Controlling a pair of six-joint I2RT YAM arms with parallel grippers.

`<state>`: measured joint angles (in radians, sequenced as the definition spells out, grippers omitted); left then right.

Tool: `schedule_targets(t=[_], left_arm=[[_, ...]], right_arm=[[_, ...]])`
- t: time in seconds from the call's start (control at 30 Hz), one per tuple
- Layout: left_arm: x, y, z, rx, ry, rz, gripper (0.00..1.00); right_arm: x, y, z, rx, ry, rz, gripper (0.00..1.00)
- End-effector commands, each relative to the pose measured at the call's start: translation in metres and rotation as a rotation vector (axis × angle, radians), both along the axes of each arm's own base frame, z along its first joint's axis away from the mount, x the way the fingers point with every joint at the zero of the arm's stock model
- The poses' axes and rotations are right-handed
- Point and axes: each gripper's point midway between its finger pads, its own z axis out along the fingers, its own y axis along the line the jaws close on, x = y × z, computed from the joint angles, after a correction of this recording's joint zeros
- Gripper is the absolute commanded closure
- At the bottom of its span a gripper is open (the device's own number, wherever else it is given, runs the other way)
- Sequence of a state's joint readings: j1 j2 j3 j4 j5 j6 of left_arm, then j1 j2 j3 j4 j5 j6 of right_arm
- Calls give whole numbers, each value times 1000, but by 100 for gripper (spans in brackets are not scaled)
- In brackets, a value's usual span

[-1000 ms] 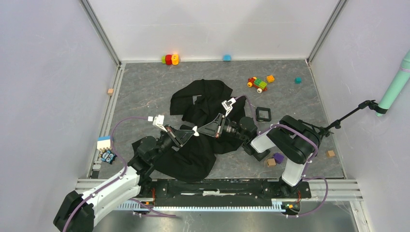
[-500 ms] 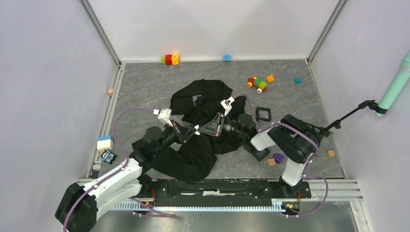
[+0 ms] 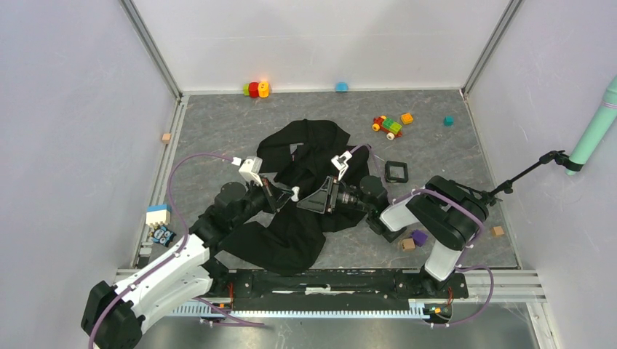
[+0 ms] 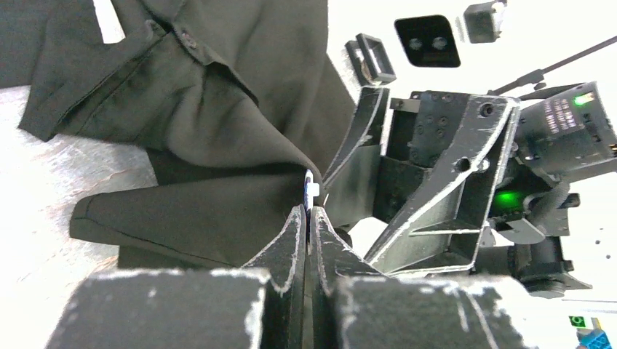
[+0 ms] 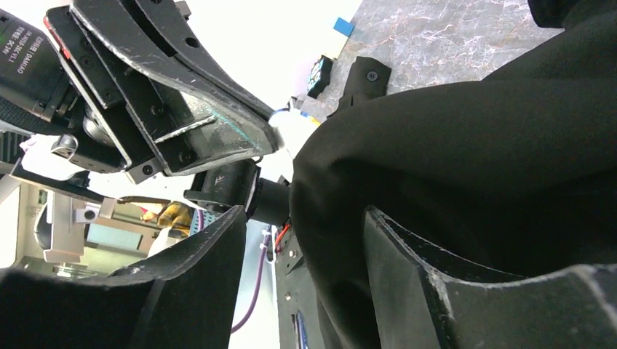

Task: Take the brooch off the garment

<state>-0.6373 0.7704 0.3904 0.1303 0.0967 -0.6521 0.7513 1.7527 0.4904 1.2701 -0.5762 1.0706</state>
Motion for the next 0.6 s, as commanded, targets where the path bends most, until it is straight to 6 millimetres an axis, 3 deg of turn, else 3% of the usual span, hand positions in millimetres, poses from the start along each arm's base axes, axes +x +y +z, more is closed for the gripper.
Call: schedule_targets(t=[0.0,0.07,0.13,0.33,0.43,0.57], left_arm=[[7,8,8,64,-43,35,98],[7,8,9,63,-43,39,98],[8,8,12,55,-49,39,98],[9,7,9,75,-30,33,98],[8,7,2,107,-4,25,98],[-1,6,-14,184,81,-23,98]], right_arm=[[-7,-2,18,44,-96,23,41],[-8,-2,14,26,-101,29,56],[-7,-2,10,12,-102,30,61],[-3,2,11,-6,-119,34,90],[1,2,16,-13,-138,22,95],[22,-4,23,-23,-155,-26,100]])
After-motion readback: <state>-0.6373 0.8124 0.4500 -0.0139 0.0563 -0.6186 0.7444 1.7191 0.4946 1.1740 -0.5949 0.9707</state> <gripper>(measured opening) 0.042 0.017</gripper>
